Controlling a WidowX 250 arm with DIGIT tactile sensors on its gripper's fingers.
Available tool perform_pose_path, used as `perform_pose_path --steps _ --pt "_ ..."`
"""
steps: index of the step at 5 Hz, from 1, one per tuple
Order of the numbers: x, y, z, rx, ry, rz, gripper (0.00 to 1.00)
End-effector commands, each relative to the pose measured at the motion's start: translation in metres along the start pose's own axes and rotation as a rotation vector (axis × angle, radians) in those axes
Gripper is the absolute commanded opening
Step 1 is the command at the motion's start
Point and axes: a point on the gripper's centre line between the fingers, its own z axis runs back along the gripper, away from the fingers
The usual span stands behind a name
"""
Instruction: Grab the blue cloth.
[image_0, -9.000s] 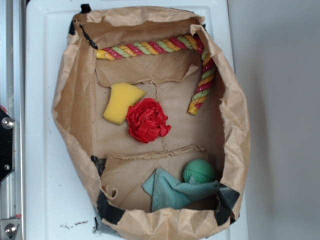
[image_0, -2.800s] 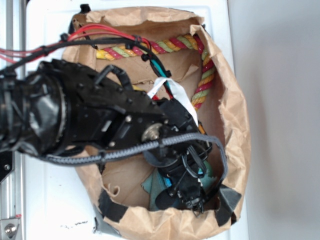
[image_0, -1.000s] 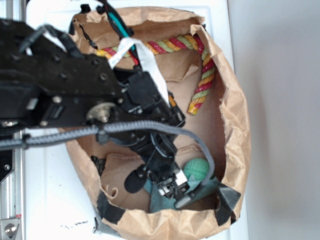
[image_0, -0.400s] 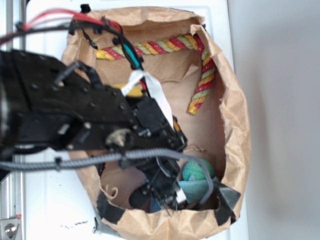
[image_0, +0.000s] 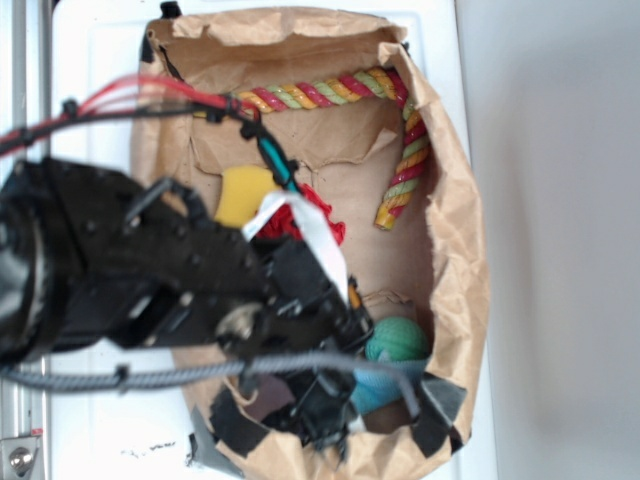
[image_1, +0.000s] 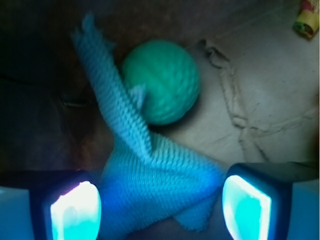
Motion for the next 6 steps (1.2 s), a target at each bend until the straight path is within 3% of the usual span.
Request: perform_pose_path --steps 1,2,3,4,6 --pt "0.001 -0.010 -0.009 0.000 -0.061 -0.028 1.00" --pt "0.016 -0.008 -0.014 0.007 -0.094 -0.008 1.00" --pt "0.018 -0.007 -0.017 0.013 -0.098 0.002 0.37" --pt "0.017 -0.004 -0.015 0.015 -0.101 0.012 0.00" --pt "0.015 0.000 -0.012 0.019 -0.098 0.015 0.00"
